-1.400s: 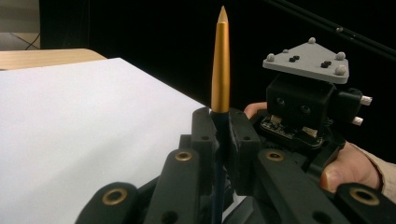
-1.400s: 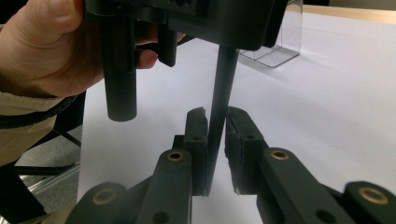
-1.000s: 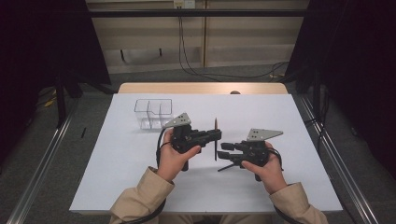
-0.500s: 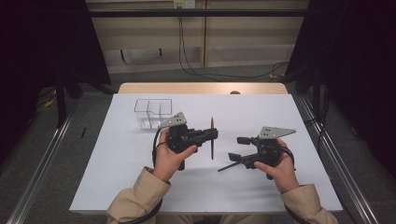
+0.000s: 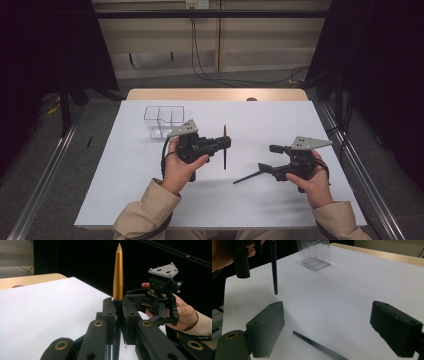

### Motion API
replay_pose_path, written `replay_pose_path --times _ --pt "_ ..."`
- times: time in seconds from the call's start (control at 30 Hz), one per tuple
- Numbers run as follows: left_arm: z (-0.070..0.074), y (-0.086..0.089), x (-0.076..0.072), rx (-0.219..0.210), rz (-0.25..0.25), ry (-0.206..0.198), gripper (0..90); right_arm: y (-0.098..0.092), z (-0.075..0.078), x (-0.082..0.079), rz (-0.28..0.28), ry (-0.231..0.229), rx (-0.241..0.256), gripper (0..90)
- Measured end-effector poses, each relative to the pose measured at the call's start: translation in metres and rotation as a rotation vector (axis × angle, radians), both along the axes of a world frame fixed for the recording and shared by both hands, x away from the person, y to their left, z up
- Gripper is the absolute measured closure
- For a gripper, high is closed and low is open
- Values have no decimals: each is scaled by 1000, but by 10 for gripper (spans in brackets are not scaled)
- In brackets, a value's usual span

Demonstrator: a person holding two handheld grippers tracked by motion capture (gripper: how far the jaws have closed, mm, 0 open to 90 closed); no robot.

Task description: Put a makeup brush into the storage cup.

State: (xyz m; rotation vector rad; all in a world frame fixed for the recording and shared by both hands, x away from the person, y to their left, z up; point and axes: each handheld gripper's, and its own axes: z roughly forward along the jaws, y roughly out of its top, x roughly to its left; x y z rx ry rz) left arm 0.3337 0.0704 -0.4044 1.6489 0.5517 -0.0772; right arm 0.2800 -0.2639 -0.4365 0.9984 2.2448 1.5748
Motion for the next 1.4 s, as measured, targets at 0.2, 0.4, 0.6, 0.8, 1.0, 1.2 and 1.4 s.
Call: replay_pose_path --times 0.2,0.4,0.6,0.8,1.0,1.2,1.4 --pt "0 4 0 4 4 -7 832 -11 -3 -3 11 3 3 45" --pt "2 6 0 3 10 -14 832 -20 -4 -8 6 -25 -21 40" --pt "3 11 1 4 20 -14 832 -31 -5 -12 -9 -42 -21 37" --pt "5 16 3 6 26 -21 832 -40 -8 -15 -23 -38 -42 37" --pt "7 21 4 15 37 -29 832 -45 -9 -18 -31 -37 -43 37" --pt "8 25 6 18 50 -39 832 -47 -10 -18 -32 -37 -41 37" --pt "9 28 9 21 62 -44 832 -48 -10 -19 -33 -38 -38 37"
